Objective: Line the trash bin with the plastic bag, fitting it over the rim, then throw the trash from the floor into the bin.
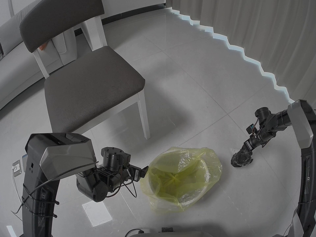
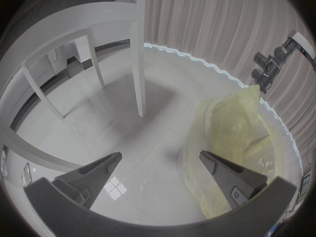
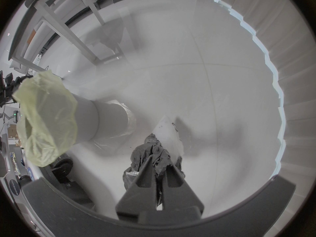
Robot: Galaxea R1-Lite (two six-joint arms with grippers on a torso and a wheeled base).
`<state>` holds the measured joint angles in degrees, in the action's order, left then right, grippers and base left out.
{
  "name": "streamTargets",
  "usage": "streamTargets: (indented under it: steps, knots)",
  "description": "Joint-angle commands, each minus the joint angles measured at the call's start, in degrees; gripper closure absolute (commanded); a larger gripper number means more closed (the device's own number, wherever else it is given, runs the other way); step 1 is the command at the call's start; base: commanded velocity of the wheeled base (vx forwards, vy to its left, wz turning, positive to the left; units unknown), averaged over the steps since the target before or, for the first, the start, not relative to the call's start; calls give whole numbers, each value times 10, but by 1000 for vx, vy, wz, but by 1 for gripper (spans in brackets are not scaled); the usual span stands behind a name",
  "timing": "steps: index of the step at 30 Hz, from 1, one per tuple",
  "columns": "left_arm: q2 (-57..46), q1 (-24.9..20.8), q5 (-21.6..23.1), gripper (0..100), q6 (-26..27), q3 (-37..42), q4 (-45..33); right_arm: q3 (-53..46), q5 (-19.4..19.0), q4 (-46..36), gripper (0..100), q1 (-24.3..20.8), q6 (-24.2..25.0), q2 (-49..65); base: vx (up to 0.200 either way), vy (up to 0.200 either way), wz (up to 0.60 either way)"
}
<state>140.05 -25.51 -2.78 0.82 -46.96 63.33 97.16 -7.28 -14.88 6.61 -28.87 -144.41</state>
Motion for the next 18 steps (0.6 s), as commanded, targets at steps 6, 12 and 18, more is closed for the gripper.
streamTargets:
  steps: [6, 12, 18]
  knots:
    - [-9, 4, 0, 0, -1, 28, 63, -197, -15, 27, 100, -31, 0, 331, 0, 0, 0]
    - [-17, 2, -4, 0, -1, 36, 75, -269, -27, 28, 100, -122, 7, 475, 0, 0, 0]
    - [-29, -1, -5, 0, -2, 43, 76, -347, -21, 32, 100, -241, 36, 554, 0, 0, 0]
